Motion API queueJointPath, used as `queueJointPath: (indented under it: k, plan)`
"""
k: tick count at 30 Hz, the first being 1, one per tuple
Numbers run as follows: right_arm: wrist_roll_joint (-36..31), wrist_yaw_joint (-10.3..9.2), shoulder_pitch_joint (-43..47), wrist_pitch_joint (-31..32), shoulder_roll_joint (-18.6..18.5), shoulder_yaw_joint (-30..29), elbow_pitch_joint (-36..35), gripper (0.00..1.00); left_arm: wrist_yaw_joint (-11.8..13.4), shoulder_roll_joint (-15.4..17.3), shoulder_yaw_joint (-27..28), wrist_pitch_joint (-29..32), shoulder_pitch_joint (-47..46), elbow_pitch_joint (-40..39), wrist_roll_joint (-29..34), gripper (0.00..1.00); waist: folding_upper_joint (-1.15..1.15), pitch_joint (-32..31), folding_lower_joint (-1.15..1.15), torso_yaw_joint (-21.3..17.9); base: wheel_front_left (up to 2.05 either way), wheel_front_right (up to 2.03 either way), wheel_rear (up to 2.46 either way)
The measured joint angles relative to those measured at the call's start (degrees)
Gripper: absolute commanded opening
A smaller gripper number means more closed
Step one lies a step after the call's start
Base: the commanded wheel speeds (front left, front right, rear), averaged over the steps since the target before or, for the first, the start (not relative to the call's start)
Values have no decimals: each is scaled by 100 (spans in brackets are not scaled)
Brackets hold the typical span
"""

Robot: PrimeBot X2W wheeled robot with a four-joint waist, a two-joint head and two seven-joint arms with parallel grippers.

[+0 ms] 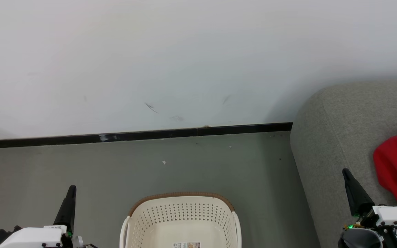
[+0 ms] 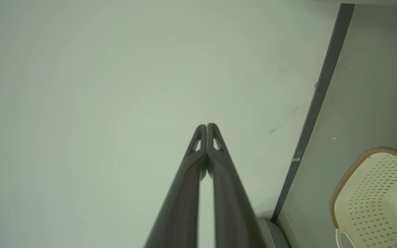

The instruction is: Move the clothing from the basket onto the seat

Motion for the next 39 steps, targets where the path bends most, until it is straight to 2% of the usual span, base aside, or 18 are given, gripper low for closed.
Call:
queueJointPath:
  k: [39]
  plan:
    - [38, 0, 0, 0, -10, 2, 2, 0, 0, 0, 0, 0, 0, 0, 0, 0, 0, 0, -1, 0, 0, 0, 0]
